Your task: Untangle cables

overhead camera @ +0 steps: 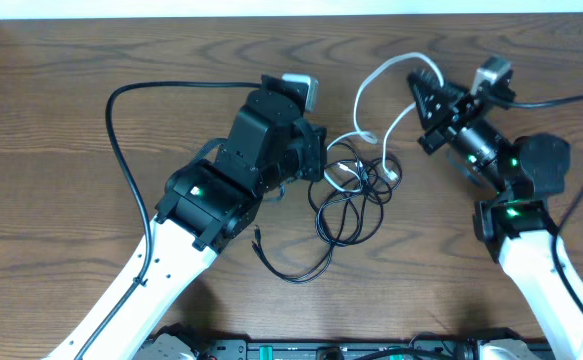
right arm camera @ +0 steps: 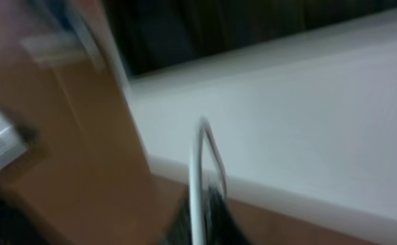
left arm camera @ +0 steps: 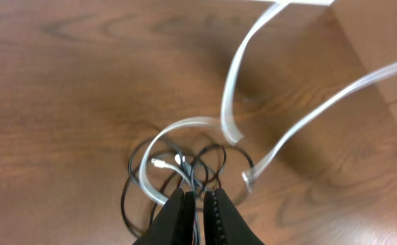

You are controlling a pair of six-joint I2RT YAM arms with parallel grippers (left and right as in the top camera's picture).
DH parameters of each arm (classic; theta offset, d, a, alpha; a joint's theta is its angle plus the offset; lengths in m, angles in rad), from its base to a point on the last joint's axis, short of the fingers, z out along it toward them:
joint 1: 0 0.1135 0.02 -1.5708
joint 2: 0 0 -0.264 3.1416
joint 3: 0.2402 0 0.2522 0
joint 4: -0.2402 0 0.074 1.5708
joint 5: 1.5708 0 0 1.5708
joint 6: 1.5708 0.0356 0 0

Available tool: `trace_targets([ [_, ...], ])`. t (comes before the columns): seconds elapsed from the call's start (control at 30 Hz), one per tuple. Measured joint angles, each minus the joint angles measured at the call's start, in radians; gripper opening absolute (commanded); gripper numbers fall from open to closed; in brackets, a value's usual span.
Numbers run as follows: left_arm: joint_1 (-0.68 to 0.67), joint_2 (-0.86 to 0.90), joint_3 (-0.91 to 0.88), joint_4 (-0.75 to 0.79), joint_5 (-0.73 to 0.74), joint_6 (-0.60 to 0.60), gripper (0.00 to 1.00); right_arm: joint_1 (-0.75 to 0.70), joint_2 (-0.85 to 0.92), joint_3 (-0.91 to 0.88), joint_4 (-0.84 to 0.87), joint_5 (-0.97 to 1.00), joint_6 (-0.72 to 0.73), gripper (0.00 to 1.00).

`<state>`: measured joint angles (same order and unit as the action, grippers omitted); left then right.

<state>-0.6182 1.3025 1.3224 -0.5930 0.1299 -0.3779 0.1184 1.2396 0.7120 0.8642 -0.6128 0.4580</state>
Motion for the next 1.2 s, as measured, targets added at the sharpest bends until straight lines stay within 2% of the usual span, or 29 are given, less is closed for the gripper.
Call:
trace_targets([
  [0.07,0.000,0.000,0.000,-0.043,0.005,0.000,0.11,0.001,0.035,0.000,0.213,0.051,0.028,0.01],
  [0.17,0.000,0.000,0.000,-0.103,0.008,0.001,0.11,0.001,0.043,0.002,0.302,0.161,0.044,0.01],
  [0.3,0.000,0.000,0.000,-0.164,0.014,0.008,0.11,-0.012,0.048,0.002,0.319,0.342,0.026,0.01],
  [0.4,0.000,0.000,0.000,-0.206,0.015,0.018,0.11,-0.052,0.048,0.013,0.284,0.381,-0.005,0.01],
  [0.47,0.000,0.000,0.000,-0.224,0.014,0.024,0.11,-0.088,0.046,0.052,0.172,0.369,-0.020,0.01],
  [0.5,0.000,0.000,0.000,-0.232,0.014,0.029,0.11,-0.106,0.045,0.088,0.080,0.357,-0.026,0.01],
  [0.53,0.000,0.000,0.000,-0.238,0.014,0.035,0.11,-0.125,0.045,0.159,-0.084,0.341,-0.040,0.01],
  [0.57,0.000,0.000,0.000,-0.241,0.014,0.038,0.11,-0.130,0.045,0.184,-0.125,0.333,-0.051,0.01],
  [0.6,0.000,0.002,0.000,-0.241,0.014,0.039,0.11,-0.135,0.045,0.259,-0.306,0.327,-0.095,0.01],
  [0.77,0.000,0.016,0.000,-0.242,0.014,0.042,0.11,-0.131,0.077,0.608,-0.852,0.303,-0.273,0.01],
  [0.9,0.000,0.048,0.000,-0.248,0.014,0.042,0.10,-0.130,0.122,0.827,-1.060,0.296,-0.336,0.01],
  [1.0,0.000,0.083,0.000,-0.278,0.014,0.042,0.09,-0.131,0.143,0.896,-1.014,0.264,-0.375,0.01],
  [1.2,0.000,0.146,0.000,-0.326,0.014,0.043,0.08,-0.131,0.148,0.931,-0.661,0.228,-0.414,0.01],
])
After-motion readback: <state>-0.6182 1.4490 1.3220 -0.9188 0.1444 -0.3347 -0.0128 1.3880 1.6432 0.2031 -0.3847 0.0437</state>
